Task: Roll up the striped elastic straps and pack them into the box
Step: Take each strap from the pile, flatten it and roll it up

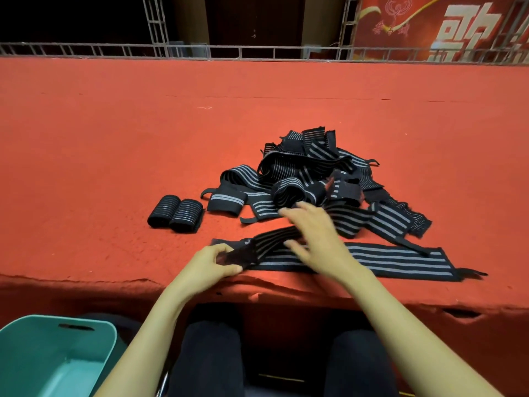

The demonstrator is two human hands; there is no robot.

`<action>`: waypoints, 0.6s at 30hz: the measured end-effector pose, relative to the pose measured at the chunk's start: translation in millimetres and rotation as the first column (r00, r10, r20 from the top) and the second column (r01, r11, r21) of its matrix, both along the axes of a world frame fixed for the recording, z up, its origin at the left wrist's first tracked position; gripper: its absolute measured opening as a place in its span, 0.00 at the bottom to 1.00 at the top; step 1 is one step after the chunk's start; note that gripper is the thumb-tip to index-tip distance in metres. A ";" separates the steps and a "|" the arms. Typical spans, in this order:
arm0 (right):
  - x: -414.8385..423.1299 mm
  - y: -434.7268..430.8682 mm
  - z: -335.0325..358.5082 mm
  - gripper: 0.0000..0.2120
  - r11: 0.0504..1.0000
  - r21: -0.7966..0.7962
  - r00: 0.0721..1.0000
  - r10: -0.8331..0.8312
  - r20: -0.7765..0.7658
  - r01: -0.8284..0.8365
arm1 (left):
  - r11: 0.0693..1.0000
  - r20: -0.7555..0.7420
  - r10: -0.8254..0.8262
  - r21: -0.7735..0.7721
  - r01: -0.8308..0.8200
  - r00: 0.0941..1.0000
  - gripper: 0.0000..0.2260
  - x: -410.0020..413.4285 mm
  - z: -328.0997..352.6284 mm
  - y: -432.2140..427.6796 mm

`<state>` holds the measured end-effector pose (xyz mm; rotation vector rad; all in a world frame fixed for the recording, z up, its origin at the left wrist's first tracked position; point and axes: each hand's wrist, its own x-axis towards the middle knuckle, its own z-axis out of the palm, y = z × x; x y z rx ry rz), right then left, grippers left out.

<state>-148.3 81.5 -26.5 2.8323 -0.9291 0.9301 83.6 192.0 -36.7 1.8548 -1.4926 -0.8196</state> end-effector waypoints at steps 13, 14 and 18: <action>76.4 7.0 -12.6 0.07 0.999 0.006 0.997 0.033 -0.075 -0.032 | 0.944 -0.011 0.319 -0.084 -0.319 0.948 0.13 -21.6 -23.3 21.5; 73.6 1.3 -10.1 0.06 1.000 0.020 1.000 -0.017 0.005 0.017 | 0.950 -0.009 0.303 -0.071 -0.303 0.953 0.12 -23.4 -26.4 23.6; 58.0 -13.7 9.5 0.07 0.993 0.082 0.996 -0.079 -0.040 0.082 | 0.963 0.059 0.267 -0.055 -0.264 0.962 0.09 -30.7 -29.5 26.6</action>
